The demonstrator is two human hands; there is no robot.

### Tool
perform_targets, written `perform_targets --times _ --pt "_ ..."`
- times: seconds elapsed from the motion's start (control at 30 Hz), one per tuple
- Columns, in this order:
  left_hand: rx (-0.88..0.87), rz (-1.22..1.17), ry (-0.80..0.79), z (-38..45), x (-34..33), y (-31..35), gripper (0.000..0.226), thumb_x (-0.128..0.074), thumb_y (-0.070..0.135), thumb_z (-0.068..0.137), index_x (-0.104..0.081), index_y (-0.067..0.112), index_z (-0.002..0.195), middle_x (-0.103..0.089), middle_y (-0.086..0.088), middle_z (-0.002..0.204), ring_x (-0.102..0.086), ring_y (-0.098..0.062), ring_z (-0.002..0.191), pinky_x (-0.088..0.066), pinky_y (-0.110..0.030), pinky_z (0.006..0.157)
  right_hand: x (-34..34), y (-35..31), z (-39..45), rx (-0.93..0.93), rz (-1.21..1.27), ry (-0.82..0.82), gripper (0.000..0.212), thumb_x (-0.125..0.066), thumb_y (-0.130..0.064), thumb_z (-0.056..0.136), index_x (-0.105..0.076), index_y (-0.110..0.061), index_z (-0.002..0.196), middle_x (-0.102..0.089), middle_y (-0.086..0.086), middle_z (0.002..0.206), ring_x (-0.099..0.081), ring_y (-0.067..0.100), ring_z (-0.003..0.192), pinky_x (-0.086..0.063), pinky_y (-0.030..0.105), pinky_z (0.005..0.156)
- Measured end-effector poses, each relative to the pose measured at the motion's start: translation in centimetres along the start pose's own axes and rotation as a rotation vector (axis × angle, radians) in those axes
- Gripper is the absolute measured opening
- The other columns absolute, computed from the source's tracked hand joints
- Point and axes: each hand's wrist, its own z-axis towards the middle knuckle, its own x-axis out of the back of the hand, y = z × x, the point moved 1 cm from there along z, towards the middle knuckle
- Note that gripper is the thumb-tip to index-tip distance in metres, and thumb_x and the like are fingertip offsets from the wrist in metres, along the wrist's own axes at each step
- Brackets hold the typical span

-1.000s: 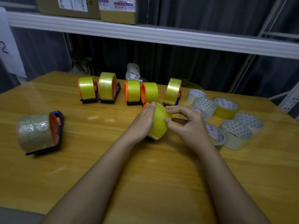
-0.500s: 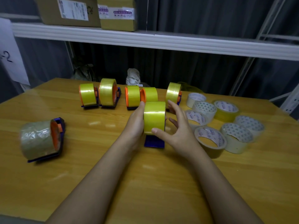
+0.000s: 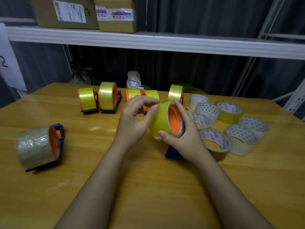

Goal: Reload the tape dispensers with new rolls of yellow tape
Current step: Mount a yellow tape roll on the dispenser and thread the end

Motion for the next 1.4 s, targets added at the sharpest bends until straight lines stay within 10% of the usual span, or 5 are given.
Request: perform_targets --times 0.23,1.4 --pt "-0.276 0.231 -0.086 0.0 0.5 -0.5 0.019 -0.063 0.014 0.089 -0.071 0.008 0.104 -0.068 -0.004 0.102 -0.062 -0.015 0.097 -0.052 -0.031 0.083 0.1 0.3 0.0 -0.021 -0.117 0.049 0.099 -0.074 -0.054 0.069 -0.016 -0.045 0.149 -0.027 -0.009 0.143 -0.033 0.010 0.130 -0.040 0.024 0.098" --pt "-0.272 0.368 -0.158 -0.5 0.4 -0.5 0.019 -0.053 0.017 0.090 -0.064 0.002 0.093 -0.064 -0.007 0.096 -0.060 -0.017 0.087 -0.054 -0.037 0.064 -0.3 0.7 -0.2 -0.021 -0.102 0.010 0.099 -0.075 -0.053 0.067 -0.018 -0.049 0.147 -0.030 -0.008 0.143 -0.034 0.012 0.129 -0.041 0.022 0.096"
